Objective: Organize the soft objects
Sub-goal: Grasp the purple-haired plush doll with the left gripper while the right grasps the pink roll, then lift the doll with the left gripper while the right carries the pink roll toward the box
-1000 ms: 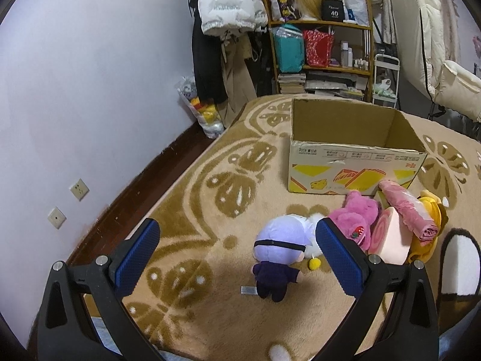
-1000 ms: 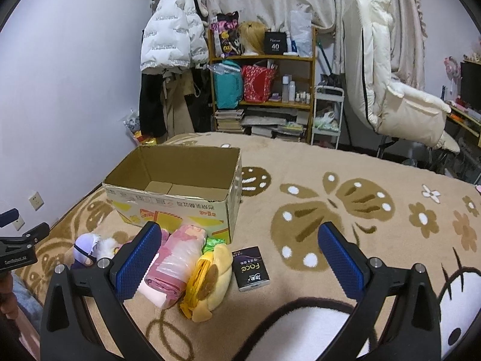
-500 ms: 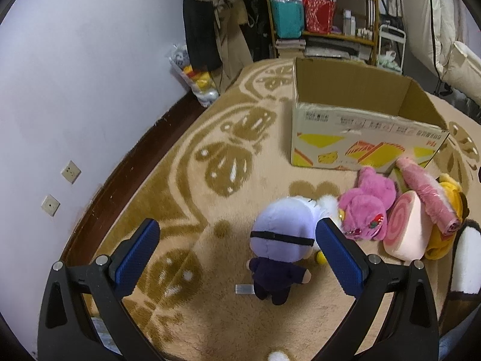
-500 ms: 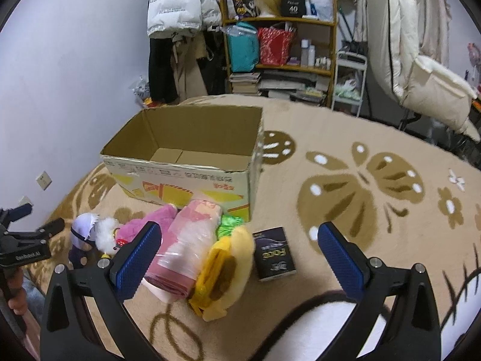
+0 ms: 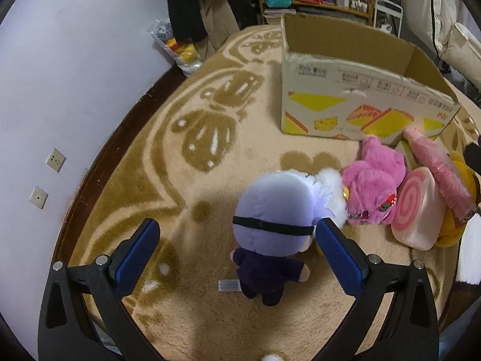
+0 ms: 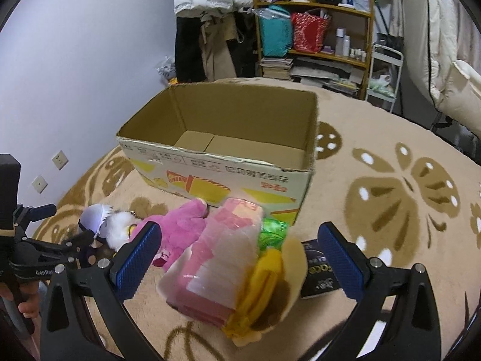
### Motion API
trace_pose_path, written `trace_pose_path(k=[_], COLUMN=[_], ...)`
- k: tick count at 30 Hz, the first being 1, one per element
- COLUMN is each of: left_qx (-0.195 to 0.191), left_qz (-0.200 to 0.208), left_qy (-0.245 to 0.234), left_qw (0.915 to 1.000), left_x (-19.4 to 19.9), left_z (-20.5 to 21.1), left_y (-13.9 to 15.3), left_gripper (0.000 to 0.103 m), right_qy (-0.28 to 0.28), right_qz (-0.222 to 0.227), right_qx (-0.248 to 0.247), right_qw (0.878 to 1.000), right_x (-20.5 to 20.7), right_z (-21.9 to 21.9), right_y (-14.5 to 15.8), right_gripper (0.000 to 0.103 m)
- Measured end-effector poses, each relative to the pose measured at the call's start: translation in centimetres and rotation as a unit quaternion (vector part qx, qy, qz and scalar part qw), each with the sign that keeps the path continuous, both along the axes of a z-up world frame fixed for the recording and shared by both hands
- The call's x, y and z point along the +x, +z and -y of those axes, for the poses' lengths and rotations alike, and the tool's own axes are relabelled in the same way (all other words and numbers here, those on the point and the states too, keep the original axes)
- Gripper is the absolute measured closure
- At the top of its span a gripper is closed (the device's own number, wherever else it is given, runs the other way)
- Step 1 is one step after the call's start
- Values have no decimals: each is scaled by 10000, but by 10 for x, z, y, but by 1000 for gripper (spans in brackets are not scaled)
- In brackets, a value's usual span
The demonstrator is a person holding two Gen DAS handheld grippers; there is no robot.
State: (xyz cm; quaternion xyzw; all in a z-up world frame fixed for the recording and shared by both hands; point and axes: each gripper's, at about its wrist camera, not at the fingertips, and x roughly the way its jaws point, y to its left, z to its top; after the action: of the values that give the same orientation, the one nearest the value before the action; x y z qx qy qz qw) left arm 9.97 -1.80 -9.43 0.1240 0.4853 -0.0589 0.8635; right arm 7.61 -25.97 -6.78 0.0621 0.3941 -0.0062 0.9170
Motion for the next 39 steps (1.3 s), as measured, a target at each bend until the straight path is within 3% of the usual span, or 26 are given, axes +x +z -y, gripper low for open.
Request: trace_pose_path(k=[11,17,21,25,26,28,30,39], left_qx=[115,19,-24,-154,-171,-209,-280,-546], left_qz=[-427,-596,-850,-876,-863,-849,-866,-588], left_qy=[-97,-1,95,89,66,30,7,183], left_qw=[9990,9982,9963,9960,9961,9962,9959,9966], left_x=[10,14,17,15,14,12,10,1], left_z=[8,4,1,0,0,1,1,-9], left_y=[-27,-37,-48,-48,-47,-45,-43,-23], left_gripper=[1,3,17,29,31,43,49,54], right_qy=[182,222,294,365,395,438,431,462], right_qz=[-384,-715,-784,-938,-953,-970,-977,-872], right_qx=[274,473,401,316,270,239,263,383], right_qw=[9987,9961,9957,9944,9943,9940,9939,9944], right_x=[28,33,31,31,31,31,32,25], right_z=[-8,-7,-11,-12,-13,-12,-10,-7], right_y=[-24,-34,-34,-36,-36,-36,-36,-26], right_gripper=[3,21,30,30,37,40,45,65])
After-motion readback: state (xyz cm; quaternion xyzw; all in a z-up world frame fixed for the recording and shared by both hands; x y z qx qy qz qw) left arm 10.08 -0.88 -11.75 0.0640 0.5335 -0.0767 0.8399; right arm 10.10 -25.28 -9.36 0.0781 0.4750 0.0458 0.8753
